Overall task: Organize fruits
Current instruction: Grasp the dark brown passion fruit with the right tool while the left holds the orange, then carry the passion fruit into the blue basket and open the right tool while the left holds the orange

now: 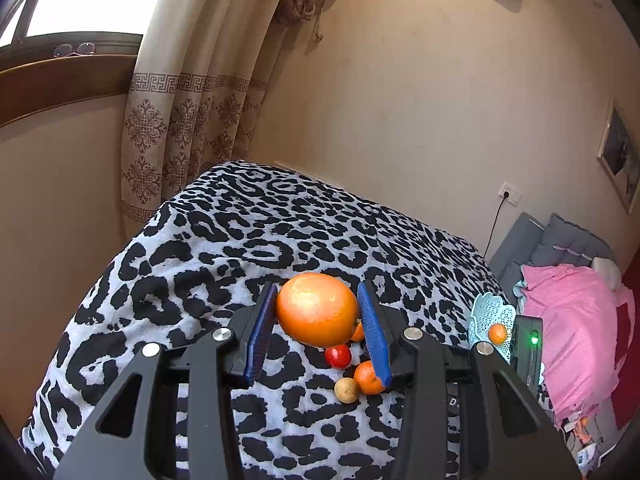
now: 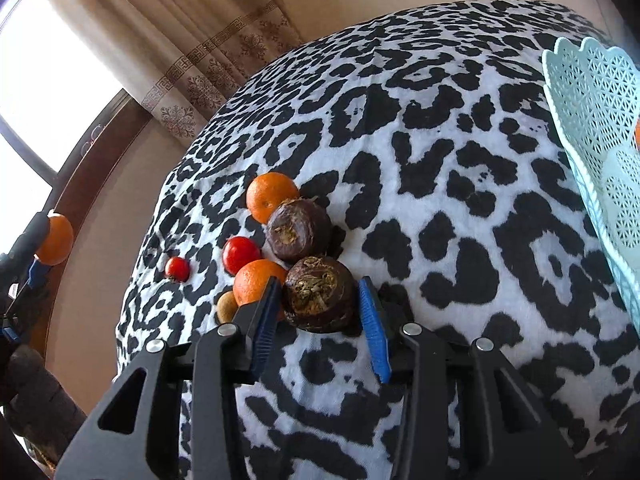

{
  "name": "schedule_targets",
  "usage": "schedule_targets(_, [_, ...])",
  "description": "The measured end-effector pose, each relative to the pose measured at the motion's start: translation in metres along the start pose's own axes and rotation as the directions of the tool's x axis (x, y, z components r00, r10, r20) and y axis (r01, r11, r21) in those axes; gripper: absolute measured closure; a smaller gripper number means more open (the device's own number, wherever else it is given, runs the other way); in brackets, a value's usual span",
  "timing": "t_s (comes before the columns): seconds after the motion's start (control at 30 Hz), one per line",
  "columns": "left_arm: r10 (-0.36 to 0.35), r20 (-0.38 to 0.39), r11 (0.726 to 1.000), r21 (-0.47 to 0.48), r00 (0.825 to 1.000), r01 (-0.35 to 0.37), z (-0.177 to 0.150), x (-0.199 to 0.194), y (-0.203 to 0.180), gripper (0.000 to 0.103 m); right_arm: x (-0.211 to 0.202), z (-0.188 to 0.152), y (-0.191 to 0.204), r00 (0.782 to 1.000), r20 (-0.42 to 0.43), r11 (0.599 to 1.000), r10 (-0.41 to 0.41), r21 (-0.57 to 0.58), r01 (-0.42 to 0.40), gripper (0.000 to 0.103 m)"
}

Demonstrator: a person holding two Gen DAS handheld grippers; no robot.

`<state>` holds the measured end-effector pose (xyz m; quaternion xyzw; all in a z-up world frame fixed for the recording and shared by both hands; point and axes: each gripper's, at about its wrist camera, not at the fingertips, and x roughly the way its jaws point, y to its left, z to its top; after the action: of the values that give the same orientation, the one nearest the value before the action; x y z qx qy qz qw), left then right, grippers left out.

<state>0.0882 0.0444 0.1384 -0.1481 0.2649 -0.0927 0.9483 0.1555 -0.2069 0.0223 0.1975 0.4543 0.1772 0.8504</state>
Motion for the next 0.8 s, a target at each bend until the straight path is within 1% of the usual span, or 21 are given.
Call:
schedule_targets(0.17, [-0.006,0.002,1.0,0.003,1.0,0.006,-0.001,-0.002,-0.003,0.061,-0.018,-0.004,0.008,0.999,0.035,1.0,0.029,-0.008,-0.028,0.062])
schedule_targets(0.3, [-0.014,0.005,1.0,0.009,1.0,0.014,-0.001,-0.004,-0.005,0.061,-0.03,-0.004,0.015,0.997,0.064,0.999,0.036,-0.018,-0.034,0.062])
schedule_targets(0.4, [-0.019,0.006,1.0,0.013,1.0,0.019,-0.001,-0.006,-0.007,0.061,-0.039,-0.004,0.018,0.996,0.089,0.999,0.031,-0.027,-0.028,0.062])
schedule_targets(0.53, [-0.027,0.004,0.999,0.017,1.0,0.027,-0.001,-0.007,-0.01,0.061,-0.055,-0.005,0.021,0.99,0.138,0.999,0.004,-0.037,0.001,0.062])
schedule_targets(0.67, [-0.039,0.007,0.999,0.024,0.999,0.039,-0.001,-0.009,-0.012,0.061,-0.08,-0.007,0.019,0.975,0.217,0.997,-0.051,-0.042,0.061,0.062])
schedule_targets(0.73, [-0.045,0.005,0.999,0.028,0.999,0.045,-0.002,-0.01,-0.016,0.061,-0.094,-0.008,0.016,0.961,0.263,0.994,-0.087,-0.043,0.101,0.062])
schedule_targets(0.8, [-0.048,0.001,0.998,0.035,0.999,0.048,-0.004,-0.01,-0.019,0.061,-0.11,-0.011,0.01,0.942,0.312,0.989,-0.126,-0.032,0.143,0.062])
